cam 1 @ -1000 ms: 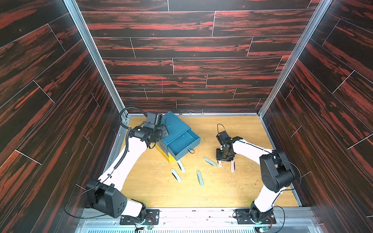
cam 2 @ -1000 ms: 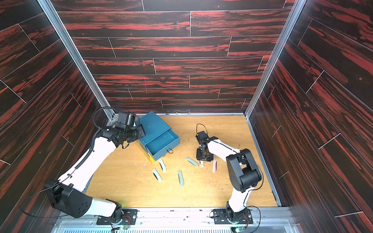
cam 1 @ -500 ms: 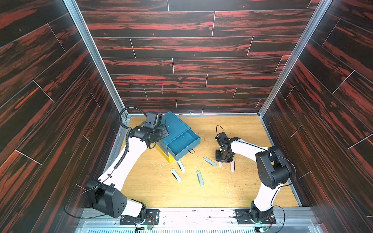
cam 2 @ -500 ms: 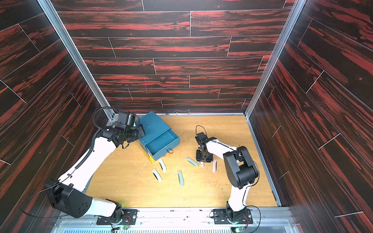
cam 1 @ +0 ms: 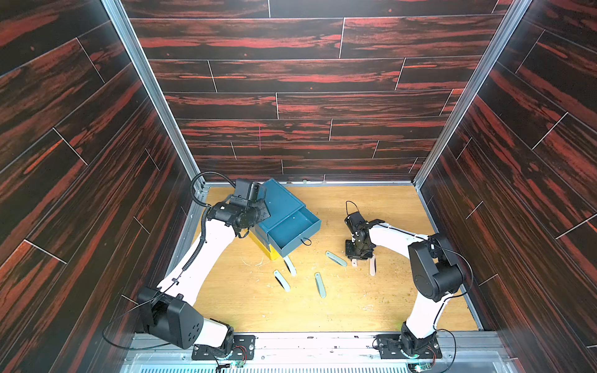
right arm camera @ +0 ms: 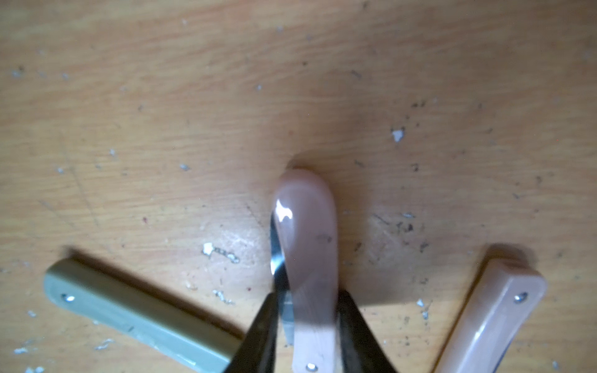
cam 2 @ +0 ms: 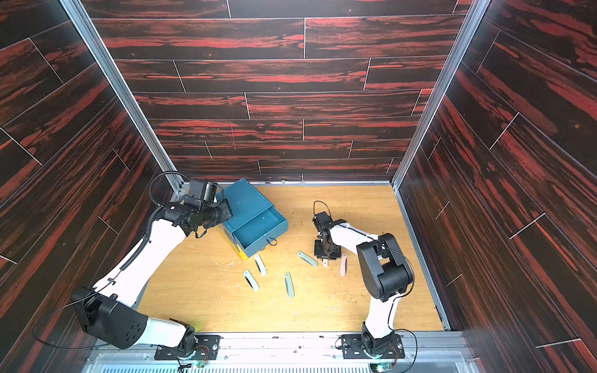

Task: Place the fruit knives into the drawer by color
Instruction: Pick up the fruit knife from the center of the board.

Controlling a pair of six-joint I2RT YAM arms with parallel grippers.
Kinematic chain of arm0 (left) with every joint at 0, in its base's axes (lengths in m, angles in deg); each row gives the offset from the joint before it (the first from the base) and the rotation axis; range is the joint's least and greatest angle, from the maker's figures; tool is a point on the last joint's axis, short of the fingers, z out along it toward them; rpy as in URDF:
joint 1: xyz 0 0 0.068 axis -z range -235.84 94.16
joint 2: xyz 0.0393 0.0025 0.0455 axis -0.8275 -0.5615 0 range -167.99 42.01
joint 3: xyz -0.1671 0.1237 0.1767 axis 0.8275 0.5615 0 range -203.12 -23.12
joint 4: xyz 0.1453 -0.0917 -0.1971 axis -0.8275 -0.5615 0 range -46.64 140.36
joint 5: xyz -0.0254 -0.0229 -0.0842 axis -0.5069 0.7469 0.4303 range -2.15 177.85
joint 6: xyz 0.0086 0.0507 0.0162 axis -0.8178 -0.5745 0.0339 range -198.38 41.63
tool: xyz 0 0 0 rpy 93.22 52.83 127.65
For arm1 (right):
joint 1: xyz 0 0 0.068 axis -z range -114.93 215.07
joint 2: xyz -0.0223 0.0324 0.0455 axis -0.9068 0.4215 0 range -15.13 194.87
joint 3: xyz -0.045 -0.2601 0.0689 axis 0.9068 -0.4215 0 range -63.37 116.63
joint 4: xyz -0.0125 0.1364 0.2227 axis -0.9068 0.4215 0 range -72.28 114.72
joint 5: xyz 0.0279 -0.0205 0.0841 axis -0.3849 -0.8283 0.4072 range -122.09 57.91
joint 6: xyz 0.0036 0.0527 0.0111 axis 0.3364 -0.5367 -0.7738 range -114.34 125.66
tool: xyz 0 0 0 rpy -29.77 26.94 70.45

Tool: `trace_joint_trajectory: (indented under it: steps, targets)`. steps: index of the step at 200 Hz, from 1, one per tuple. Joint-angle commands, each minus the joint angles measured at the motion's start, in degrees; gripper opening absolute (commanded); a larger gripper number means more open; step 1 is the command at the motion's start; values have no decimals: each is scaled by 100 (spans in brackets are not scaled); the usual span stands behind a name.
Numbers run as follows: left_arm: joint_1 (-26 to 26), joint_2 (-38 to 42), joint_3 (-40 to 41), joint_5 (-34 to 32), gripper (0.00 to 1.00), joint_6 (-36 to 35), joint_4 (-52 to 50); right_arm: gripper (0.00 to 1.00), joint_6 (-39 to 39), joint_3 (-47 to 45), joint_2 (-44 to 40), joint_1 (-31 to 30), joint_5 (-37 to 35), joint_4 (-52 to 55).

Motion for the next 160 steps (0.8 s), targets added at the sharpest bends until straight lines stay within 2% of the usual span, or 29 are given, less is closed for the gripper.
trace_joint_trajectory:
  steps: [1,42,99,160]
  targets:
    - [26,76,99,-106,0,-18,-80,29,30,12,131,9,95,19]
    - [26,79,81,-122,0,-21,-79,27,35,-28,128,4,141,-7]
    - [26,77,88,-119,0,-18,-83,19,33,-118,80,4,148,-54]
    - [26,63,70,-124,0,-7,-85,17,52,-87,-121,9,140,18]
